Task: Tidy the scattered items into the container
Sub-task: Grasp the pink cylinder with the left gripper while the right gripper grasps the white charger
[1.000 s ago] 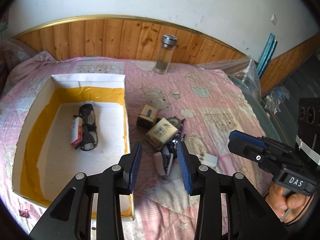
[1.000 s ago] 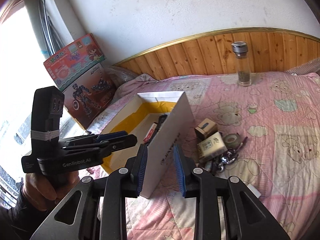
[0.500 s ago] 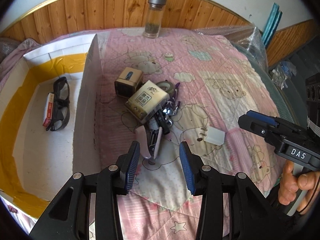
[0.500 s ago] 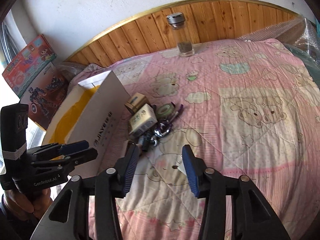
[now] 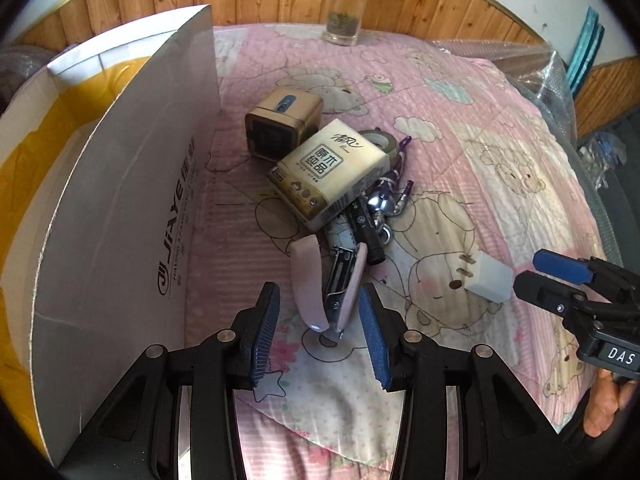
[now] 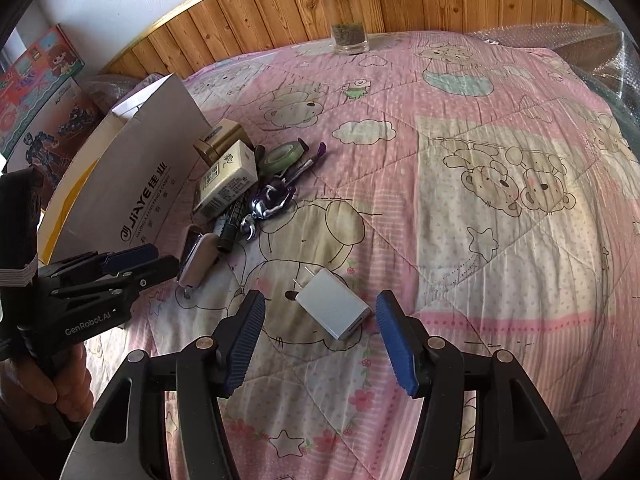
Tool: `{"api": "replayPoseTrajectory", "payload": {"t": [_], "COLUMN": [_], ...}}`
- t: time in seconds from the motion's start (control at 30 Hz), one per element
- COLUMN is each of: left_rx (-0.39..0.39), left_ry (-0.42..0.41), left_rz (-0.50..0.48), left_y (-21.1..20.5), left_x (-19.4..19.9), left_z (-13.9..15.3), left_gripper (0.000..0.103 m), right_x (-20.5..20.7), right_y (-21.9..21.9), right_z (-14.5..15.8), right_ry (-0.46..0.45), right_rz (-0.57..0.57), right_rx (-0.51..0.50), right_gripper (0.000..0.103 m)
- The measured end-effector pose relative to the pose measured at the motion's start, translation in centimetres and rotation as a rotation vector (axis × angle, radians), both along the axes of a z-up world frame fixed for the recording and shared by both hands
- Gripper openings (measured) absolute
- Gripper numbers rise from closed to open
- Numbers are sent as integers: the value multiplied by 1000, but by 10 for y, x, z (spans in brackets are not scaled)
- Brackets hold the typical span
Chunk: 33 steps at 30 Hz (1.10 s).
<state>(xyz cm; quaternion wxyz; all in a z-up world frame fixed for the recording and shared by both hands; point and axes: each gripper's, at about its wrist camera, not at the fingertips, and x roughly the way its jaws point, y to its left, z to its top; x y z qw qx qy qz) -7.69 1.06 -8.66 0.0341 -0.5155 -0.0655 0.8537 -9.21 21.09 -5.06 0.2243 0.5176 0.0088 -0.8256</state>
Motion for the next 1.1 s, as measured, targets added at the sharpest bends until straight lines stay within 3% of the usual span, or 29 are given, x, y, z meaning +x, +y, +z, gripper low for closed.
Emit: {"api": "replayPoseTrajectory", "payload": {"t": [0.1,0.27,0.43,0.6,0.7,0.8,0.87,0.93,1.1], "left_rx": [52,51,61,11,-56,-36,-24,-22,-2], "left_ry": [10,4,19,-5,26,31,30,25,10], "left_rz": [17,57,45,-42,-59,-48,-50,-52,-44], "left_y": [-5,-10,-6,22,34,33,33,33,29], "left_x": [2,-1,-7,-8,-4,-6,-6,-6,-6], "left_z": [-2,-16,-19,-30,-31,-30,-29,-29,-26], "left_gripper": [43,47,48,48,47,42,29,27,27], "right_x": [-2,-9,-12,-12,-11,-10,-9,-8,-8], "right_y": [-2,0,-1,-3,-4,-5,-6,-7,-4], "right_z": [-3,-9,-18,-33,-41,-43,-44,-44,-41], "right_ry": [6,-1,-14,-43,-51,-49,-46,-36,-35], "right_rz": [16,15,35,67,78,88,96,104,103], "right_rx": [11,15,25,53,72,79,81,97,86], "right_gripper": [59,59,51,50,51,50,47,38,36]}}
